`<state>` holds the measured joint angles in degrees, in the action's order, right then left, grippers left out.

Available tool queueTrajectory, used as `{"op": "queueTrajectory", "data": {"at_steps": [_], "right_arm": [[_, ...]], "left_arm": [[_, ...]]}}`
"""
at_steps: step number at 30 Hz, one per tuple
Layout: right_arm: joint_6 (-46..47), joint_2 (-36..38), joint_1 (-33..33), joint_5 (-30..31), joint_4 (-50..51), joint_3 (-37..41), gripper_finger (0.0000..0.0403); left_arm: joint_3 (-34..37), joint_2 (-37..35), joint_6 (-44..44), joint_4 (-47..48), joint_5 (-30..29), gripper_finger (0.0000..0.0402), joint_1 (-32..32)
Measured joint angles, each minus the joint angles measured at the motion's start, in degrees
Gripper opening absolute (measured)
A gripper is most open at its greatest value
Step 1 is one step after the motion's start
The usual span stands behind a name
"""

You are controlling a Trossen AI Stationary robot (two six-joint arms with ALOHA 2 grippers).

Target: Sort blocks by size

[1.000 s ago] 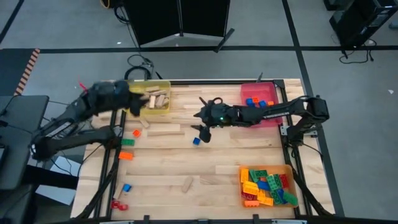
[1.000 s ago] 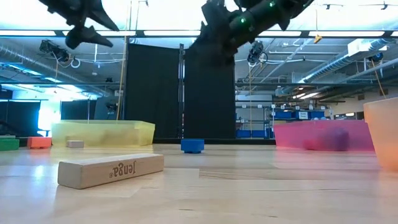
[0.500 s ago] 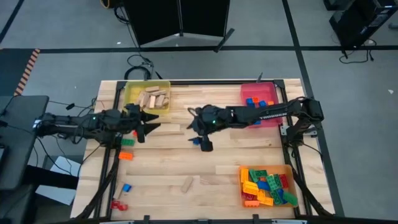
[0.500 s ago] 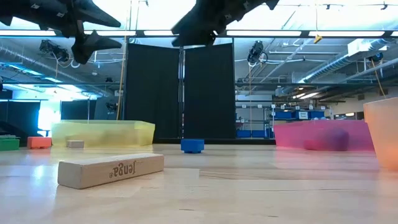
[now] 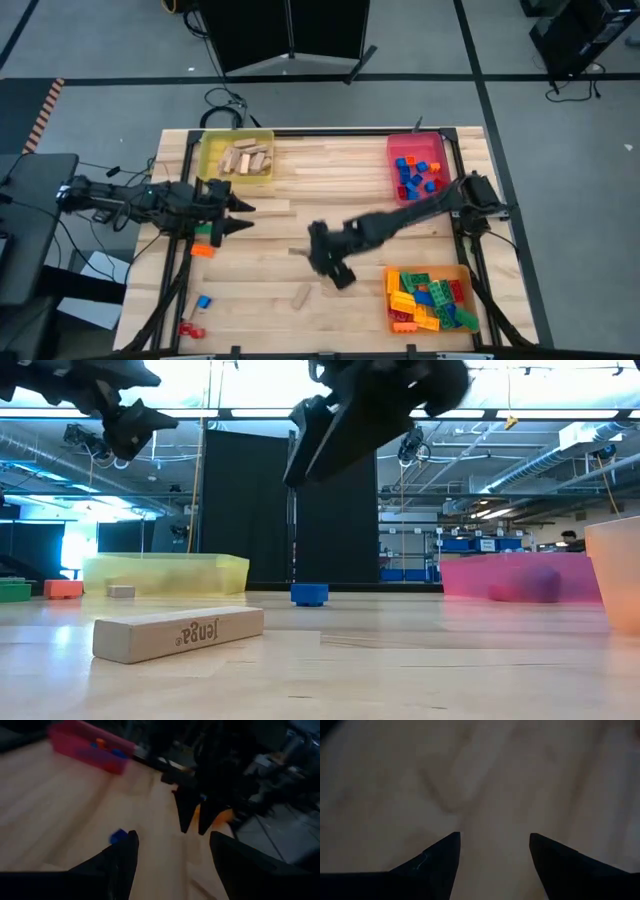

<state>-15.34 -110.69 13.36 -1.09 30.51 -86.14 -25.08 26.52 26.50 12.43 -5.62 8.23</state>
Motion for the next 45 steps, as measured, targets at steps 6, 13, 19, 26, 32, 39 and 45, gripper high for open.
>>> {"op": "queueTrajectory", "data": {"at_steps": [6, 13, 19, 26, 32, 39, 45], "right_arm": [[10.0, -4.0, 7.0, 0.9, -5.3, -0.1, 0.0251], [17.1, -10.6, 10.7, 6.4, -13.7, -4.3, 0.0243], [15.0, -20.6, 9.9, 6.2, -4.5, -18.2, 0.0243], [13.5, -27.8, 8.2, 2.8, 6.6, -27.8, 0.0241], [10.8, -28.5, 7.8, -0.5, 9.5, -28.5, 0.0227], [12.0, -28.3, 7.8, -0.9, 9.6, -28.3, 0.02], [13.6, -26.9, 7.8, -0.5, 10.6, -28.0, 0.0198]], "left_arm": [[-1.5, -0.1, -0.3, 5.7, 0.6, 0.0252, 3.4], [-3.3, -0.1, -0.3, 9.3, -0.5, 0.0252, 7.8], [-3.3, 0.0, 1.6, 10.1, -0.9, 0.0252, 10.9], [-3.3, 0.0, 3.3, 9.7, -1.7, 0.0252, 13.7], [-3.3, 0.0, 3.8, 9.7, -2.6, 0.0252, 14.5], [-3.3, 0.0, 3.9, 9.7, -3.6, 0.0252, 14.4], [-3.3, 0.0, 3.9, 9.7, -5.5, 0.0252, 14.4]]}}
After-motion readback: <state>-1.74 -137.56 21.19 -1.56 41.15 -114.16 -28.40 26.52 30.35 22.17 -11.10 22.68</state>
